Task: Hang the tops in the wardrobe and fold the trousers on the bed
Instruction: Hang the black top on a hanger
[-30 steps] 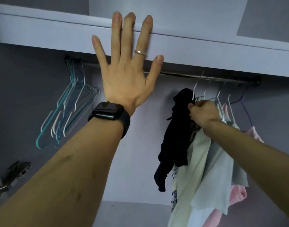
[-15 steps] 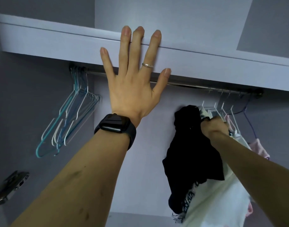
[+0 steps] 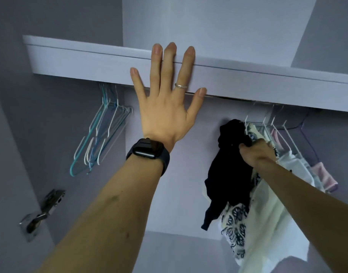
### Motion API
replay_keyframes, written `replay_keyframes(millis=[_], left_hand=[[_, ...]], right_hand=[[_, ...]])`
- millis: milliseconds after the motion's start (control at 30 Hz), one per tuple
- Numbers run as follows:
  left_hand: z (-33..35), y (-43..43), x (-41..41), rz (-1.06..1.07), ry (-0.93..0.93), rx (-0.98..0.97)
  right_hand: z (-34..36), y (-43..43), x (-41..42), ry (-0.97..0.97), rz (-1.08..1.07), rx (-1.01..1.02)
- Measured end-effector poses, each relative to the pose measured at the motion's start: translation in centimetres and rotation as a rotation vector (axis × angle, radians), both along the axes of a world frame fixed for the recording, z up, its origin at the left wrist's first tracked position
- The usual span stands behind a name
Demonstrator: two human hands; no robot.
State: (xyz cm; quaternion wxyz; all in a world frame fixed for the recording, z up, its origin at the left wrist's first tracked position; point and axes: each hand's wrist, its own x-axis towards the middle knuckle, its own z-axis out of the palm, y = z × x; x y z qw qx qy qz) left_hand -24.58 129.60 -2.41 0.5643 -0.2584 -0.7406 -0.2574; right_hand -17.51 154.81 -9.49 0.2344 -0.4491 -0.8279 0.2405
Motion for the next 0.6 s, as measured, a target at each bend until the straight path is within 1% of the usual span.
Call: replay_keyframes(millis=[67, 133, 200, 333, 400, 467, 533, 600], left_hand=[[0.0, -0.5, 0.5, 0.005, -0.058, -0.021], [-0.4, -1.0, 1.1, 0.017, -0.135, -0.065], [0.2, -1.1, 2.5, 0.003, -0.227, -0.096], [3.2, -1.9, 5.9, -0.066, -0.454, -0.131], [3.3, -3.1, 8.2, -0.164, -0.564, -0.115], [2.0, -5.0, 11.3, -0.241, -0.657, -0.114], [-0.5, -6.8, 14.1, -0.305, -0.762, -0.108], [-3.4, -8.5, 16.8, -0.339, -0.921, -0.116]], right_hand=[[-0.1, -1.2, 1.3, -0.049, 0.034, -0.004], [0.2, -3.4, 3.4, -0.007, 0.092, -0.027], [1.3, -5.7, 6.3, 0.099, 0.14, -0.108], [3.1, -10.7, 12.0, 0.324, 0.217, -0.366], [3.1, -13.0, 15.1, 0.434, 0.276, -0.416], [2.9, -15.5, 18.6, 0.497, 0.338, -0.401], [2.3, -17.1, 21.0, 0.522, 0.403, -0.296], [0.9, -18.3, 23.1, 0.515, 0.46, -0.165]])
